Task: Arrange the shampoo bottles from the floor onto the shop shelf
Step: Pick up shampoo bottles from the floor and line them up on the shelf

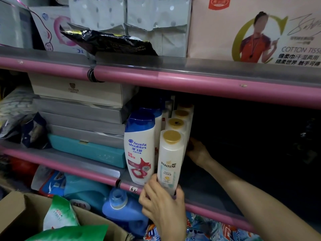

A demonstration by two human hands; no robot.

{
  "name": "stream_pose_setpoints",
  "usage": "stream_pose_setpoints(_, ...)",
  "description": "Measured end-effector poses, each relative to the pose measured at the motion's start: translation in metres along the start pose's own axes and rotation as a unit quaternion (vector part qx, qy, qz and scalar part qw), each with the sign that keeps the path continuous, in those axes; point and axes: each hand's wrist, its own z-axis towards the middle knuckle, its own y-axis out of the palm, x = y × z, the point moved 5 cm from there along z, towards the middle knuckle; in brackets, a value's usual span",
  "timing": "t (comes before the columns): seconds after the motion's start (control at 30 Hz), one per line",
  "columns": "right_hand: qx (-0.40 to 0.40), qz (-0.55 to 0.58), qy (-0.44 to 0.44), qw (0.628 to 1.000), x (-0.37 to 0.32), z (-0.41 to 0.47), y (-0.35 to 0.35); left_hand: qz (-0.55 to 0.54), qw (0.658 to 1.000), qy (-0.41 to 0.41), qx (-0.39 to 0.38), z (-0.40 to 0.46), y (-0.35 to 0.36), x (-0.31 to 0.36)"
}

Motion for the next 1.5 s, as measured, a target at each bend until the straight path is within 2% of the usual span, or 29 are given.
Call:
stream_pose_setpoints(0.23, -0.019, -0.048, -0.013, 0.999, -0.002, 0.003, 0.002, 0.003, 1.000, 0.000, -0.003, 0.000, 0.000, 0.001)
stream_pose_setpoints(0.57, -0.018, -0.047, -0.001, 0.999, -0.003, -0.001, 0.003, 0.006, 1.000, 0.020, 0.001, 0.000, 0.000, 0.000)
stream_pose_setpoints(0.7, -0.022, -0.071, 0.010, 0.997, -0.009, -0.014, -0.003, 0.021, 0.999, 0.038, -0.028, 0.000, -0.006, 0.002)
stream_pose_setpoints(0.9, 0.017, -0.097, 0.013, 0.995, -0.015, -0.082, -0.030, -0.060, 0.995, 0.024, -0.080, -0.011, -0.037, 0.000)
stream_pose_setpoints(1.07, 0.079, -0.054, -0.038, 0.995, -0.025, -0.159, -0.049, -0.137, 0.981, 0.039, -0.132, -0.040, -0.062, -0.011)
stream_pose_setpoints(1.17, 0.090, -0.019, -0.058, 0.994, -0.030, -0.201, -0.051, -0.132, 0.978, 0.029, -0.157, -0.060, -0.069, -0.027)
stream_pose_setpoints(1.37, 0.047, -0.007, -0.026, 0.999, 0.013, -0.269, -0.017, -0.074, 0.975, -0.015, -0.208, -0.096, -0.058, -0.090)
stream_pose_setpoints(1.5, -0.026, -0.043, 0.064, 0.997, 0.076, -0.301, 0.013, 0.002, 0.967, -0.046, -0.252, -0.118, -0.048, -0.144)
